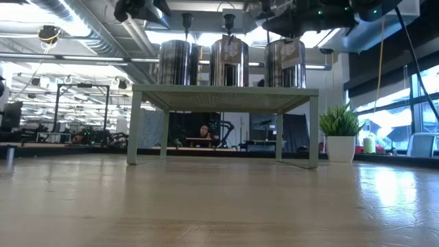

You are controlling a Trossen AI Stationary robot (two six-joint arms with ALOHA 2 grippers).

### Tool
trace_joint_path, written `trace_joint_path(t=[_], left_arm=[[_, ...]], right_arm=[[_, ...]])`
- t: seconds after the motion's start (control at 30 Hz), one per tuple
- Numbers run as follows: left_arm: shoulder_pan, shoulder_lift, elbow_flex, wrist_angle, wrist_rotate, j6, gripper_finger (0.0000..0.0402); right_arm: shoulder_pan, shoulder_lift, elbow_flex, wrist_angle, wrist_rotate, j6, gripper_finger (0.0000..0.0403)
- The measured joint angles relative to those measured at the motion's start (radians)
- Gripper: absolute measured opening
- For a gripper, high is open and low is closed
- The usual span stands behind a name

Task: Pick & Place candle stick holders
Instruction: Put the candle holder on the shelf aligned with the other candle holder

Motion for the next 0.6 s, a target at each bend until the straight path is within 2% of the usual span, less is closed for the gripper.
trace_joint_path(t=[0.17, 0.3, 0.47, 0.6], left_arm=[[0.000, 0.002, 0.000, -0.016, 0.000, 0.000, 0.0200], [0.000, 0.002, 0.000, -0.033, 0.000, -0.008, 0.0200], [0.000, 0.002, 0.000, -0.036, 0.000, -0.009, 0.0200], [0.000, 0.002, 0.000, -0.043, 0.000, -0.010, 0.0200]], right_arm=[[0.049, -0.002, -0.005, -0.022, 0.048, -0.037, 0.0015], [0.059, -0.002, -0.056, 0.045, 0.102, -0.034, 0.0015], [0.058, -0.002, -0.147, 0.226, 0.107, 0.038, 0.0015], [0.058, -0.005, -0.161, 0.239, 0.141, 0.039, 0.0015]])
